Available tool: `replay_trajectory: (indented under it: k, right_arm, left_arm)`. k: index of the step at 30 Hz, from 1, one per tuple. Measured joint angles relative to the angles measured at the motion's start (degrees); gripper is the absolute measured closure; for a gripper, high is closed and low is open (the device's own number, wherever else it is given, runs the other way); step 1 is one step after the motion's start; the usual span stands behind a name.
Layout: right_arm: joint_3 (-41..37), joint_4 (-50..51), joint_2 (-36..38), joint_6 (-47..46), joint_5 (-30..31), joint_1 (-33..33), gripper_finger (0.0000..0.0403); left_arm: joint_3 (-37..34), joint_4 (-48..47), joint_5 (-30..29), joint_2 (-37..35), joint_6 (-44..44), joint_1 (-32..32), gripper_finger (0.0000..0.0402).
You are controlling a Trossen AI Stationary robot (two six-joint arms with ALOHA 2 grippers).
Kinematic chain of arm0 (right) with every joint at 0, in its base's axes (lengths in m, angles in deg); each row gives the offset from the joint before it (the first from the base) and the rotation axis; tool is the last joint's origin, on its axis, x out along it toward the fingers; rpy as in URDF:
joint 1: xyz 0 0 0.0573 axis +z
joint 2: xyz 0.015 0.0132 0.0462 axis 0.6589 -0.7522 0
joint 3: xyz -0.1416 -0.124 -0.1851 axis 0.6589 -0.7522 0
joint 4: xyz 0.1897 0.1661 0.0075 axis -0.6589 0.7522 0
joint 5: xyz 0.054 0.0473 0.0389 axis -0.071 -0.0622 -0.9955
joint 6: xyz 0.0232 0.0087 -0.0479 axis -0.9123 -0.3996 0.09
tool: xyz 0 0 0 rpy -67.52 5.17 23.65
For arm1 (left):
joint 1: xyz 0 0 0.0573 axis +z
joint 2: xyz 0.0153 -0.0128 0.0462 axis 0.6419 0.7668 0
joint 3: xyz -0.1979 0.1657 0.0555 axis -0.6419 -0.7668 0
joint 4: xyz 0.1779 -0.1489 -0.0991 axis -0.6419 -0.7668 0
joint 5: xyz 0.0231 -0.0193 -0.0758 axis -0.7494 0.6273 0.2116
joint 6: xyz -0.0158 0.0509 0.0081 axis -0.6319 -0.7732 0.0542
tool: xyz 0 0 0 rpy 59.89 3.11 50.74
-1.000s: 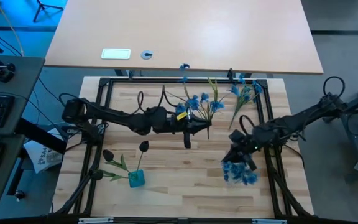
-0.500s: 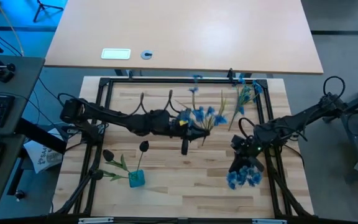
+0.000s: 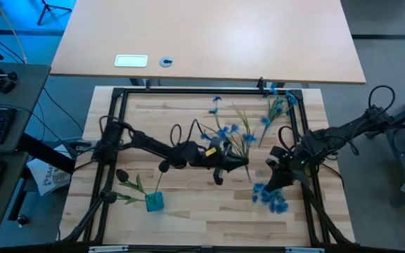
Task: Sort flowers into vase by color
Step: Put the left blue flowers into the transparent vase
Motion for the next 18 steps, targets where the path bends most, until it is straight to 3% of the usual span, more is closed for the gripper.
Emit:
replay_trajectory:
  k: [13, 18]
  right_arm:
    - [0.0, 0.2, 1.5, -0.1, 3.5, -0.1, 0.0403]
    - [0.0, 0.2, 1.5, -0.1, 4.8, -0.1, 0.0403]
  left_arm:
    - [17.1, 1.7, 0.1, 16.3, 2.3, -1.2, 0.0401]
    - [23.3, 1.8, 4.1, 20.4, 4.8, -1.2, 0.0401]
